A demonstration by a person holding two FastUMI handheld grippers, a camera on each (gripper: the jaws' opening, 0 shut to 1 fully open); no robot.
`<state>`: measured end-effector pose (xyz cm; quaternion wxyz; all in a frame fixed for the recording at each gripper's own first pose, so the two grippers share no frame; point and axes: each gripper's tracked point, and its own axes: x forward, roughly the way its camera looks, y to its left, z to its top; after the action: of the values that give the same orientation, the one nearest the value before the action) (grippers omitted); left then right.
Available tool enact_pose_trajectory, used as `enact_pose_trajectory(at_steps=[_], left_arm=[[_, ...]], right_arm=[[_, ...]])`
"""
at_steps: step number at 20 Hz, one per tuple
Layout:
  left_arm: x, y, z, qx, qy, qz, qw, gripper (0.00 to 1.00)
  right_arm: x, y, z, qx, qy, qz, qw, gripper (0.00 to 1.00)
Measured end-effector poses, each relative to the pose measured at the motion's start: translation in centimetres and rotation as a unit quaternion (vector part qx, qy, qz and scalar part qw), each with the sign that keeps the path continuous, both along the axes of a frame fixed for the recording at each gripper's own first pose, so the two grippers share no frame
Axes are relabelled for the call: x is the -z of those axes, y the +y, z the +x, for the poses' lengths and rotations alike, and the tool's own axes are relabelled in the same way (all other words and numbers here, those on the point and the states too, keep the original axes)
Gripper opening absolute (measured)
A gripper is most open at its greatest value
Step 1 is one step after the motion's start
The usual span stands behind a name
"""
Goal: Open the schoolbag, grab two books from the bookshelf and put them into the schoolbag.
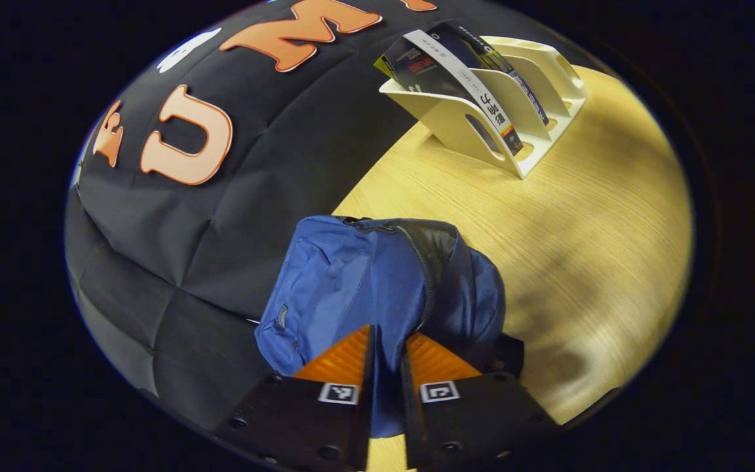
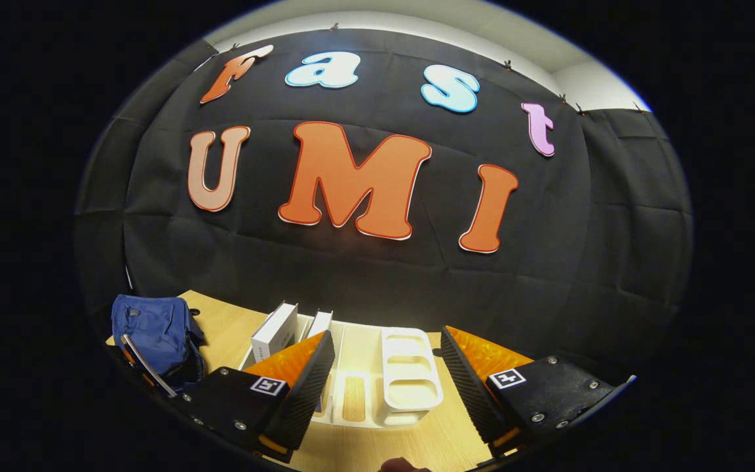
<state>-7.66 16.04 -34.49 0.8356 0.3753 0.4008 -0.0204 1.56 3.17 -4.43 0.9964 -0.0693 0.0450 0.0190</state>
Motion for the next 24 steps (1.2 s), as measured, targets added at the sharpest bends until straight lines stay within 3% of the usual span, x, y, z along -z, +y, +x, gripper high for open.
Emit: enact_pose_trajectory(at_steps=[1,4,9,16,24], left_arm=[[0.1,0.0,0.0,-0.008,0.01,-0.012,1.0,0.11],[-0.5,0.1,0.2,-0.022,0.023,-0.033,0.999,0.09],[-3.4,1.0,1.4,-0.025,0.032,-0.069,0.997,0.05],[-7.5,2.5,3.7,-0.016,0.056,-0.13,0.99,0.05],[-14.0,6.0,8.6,0.009,0.05,-0.147,0.988,0.05]], right_arm=[[0.0,0.5,0.3,-0.004,0.003,0.0,1.0,0.97],[0.1,2.6,0.9,-0.035,0.023,0.008,0.999,0.96],[-1.2,4.8,2.2,-0.051,0.023,-0.013,0.998,0.97],[-1.5,7.9,5.0,-0.068,0.071,0.007,0.995,0.97],[-0.1,13.0,8.1,-0.095,0.145,-0.008,0.985,0.97]])
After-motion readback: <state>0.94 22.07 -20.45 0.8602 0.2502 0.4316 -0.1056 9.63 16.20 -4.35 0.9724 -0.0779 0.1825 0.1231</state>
